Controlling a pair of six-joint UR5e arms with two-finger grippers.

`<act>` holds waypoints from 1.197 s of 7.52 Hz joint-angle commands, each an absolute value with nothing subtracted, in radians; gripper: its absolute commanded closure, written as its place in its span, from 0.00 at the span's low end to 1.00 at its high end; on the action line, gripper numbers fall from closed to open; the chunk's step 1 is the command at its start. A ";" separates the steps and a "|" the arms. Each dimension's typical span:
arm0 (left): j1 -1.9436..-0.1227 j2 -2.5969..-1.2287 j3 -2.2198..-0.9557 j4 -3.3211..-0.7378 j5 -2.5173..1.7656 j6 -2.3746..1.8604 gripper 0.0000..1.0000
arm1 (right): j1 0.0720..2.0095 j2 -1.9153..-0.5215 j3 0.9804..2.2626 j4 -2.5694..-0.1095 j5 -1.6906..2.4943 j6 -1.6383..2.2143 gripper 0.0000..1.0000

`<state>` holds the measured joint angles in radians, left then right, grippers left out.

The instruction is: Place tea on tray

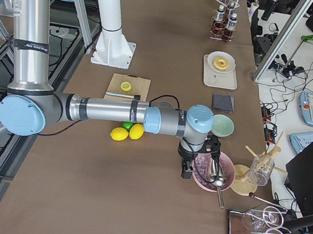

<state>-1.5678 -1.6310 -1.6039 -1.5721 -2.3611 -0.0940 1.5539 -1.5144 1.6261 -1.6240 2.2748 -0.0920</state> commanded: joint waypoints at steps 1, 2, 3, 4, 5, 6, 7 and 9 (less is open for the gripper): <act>-1.569 -1.632 -1.605 -1.595 -2.359 -0.098 0.02 | 1.554 -1.516 1.621 -1.623 2.292 -0.092 0.00; -1.569 -1.632 -1.608 -1.592 -2.359 -0.100 0.02 | 1.554 -1.514 1.620 -1.624 2.292 -0.092 0.00; -1.569 -1.632 -1.608 -1.594 -2.358 -0.100 0.02 | 1.554 -1.514 1.620 -1.623 2.290 -0.092 0.00; -1.569 -1.634 -1.608 -1.594 -2.358 -0.100 0.02 | 1.554 -1.516 1.620 -1.626 2.292 -0.092 0.00; -1.569 -1.635 -1.608 -1.594 -2.356 -0.100 0.02 | 1.554 -1.513 1.620 -1.632 2.292 -0.091 0.00; -1.569 -1.635 -1.608 -1.594 -2.356 -0.098 0.02 | 1.554 -1.517 1.621 -1.631 2.292 -0.092 0.00; -1.569 -1.632 -1.609 -1.595 -2.355 -0.098 0.02 | 1.554 -1.519 1.618 -1.629 2.298 -0.092 0.00; -1.571 -1.637 -1.611 -1.597 -2.353 -0.097 0.02 | 1.552 -1.517 1.592 -1.623 2.299 -0.095 0.00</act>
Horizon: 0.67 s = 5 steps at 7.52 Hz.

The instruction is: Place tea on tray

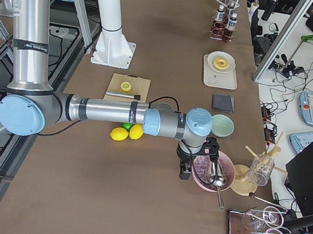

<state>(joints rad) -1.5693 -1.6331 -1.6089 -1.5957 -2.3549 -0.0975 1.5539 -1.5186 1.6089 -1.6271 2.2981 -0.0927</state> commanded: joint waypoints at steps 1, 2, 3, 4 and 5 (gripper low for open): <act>-1.571 -1.638 -1.611 -1.598 -2.353 -0.097 0.02 | 1.549 -1.520 1.591 -1.621 2.299 -0.097 0.00; -1.575 -1.638 -1.614 -1.597 -2.353 -0.095 0.02 | 1.549 -1.523 1.586 -1.621 2.298 -0.100 0.00; -1.575 -1.635 -1.620 -1.597 -2.350 -0.095 0.02 | 1.549 -1.522 1.588 -1.620 2.298 -0.100 0.00; -1.577 -1.626 -1.640 -1.597 -2.286 -0.095 0.02 | 1.549 -1.522 1.600 -1.620 2.299 -0.104 0.00; -1.577 -1.623 -1.649 -1.594 -2.269 -0.095 0.02 | 1.549 -1.511 1.598 -1.620 2.298 -0.104 0.00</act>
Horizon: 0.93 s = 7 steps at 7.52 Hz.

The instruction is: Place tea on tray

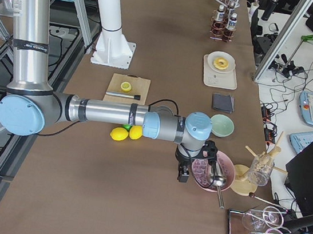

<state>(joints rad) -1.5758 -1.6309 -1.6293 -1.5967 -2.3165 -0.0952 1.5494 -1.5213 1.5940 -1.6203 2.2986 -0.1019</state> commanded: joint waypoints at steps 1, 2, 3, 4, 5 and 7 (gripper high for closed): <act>-1.578 -1.621 -1.646 -1.592 -2.270 -0.095 0.02 | 1.549 -1.509 1.601 -1.620 2.301 -0.104 0.00; -1.577 -1.623 -1.641 -1.589 -2.273 -0.095 0.02 | 1.549 -1.511 1.608 -1.620 2.316 -0.104 0.00; -1.577 -1.623 -1.641 -1.589 -2.276 -0.095 0.02 | 1.549 -1.512 1.608 -1.620 2.341 -0.106 0.00; -1.577 -1.623 -1.641 -1.589 -2.276 -0.095 0.02 | 1.549 -1.516 1.597 -1.620 2.382 -0.107 0.00; -1.575 -1.624 -1.640 -1.589 -2.275 -0.097 0.02 | 1.549 -1.514 1.595 -1.620 2.385 -0.107 0.00; -1.575 -1.623 -1.646 -1.589 -2.276 -0.097 0.02 | 1.549 -1.514 1.600 -1.618 2.385 -0.106 0.00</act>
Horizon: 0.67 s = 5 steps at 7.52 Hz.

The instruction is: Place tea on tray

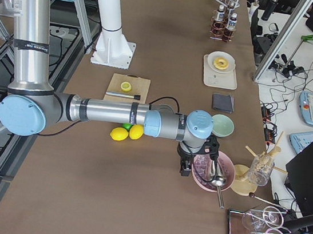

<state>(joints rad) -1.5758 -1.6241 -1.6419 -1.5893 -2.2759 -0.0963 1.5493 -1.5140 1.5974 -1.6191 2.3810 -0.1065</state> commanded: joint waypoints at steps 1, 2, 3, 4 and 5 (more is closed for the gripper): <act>-1.575 -1.624 -1.644 -1.588 -2.276 -0.097 0.02 | 1.549 -1.511 1.600 -1.618 2.381 -0.106 0.00; -1.575 -1.624 -1.644 -1.589 -2.275 -0.097 0.02 | 1.549 -1.511 1.598 -1.618 2.381 -0.106 0.00; -1.577 -1.623 -1.647 -1.589 -2.275 -0.097 0.02 | 1.549 -1.511 1.600 -1.618 2.381 -0.104 0.00; -1.577 -1.606 -1.649 -1.591 -2.276 -0.097 0.02 | 1.549 -1.511 1.600 -1.618 2.381 -0.101 0.00; -1.575 -1.605 -1.651 -1.591 -2.276 -0.097 0.02 | 1.549 -1.511 1.603 -1.618 2.381 -0.098 0.00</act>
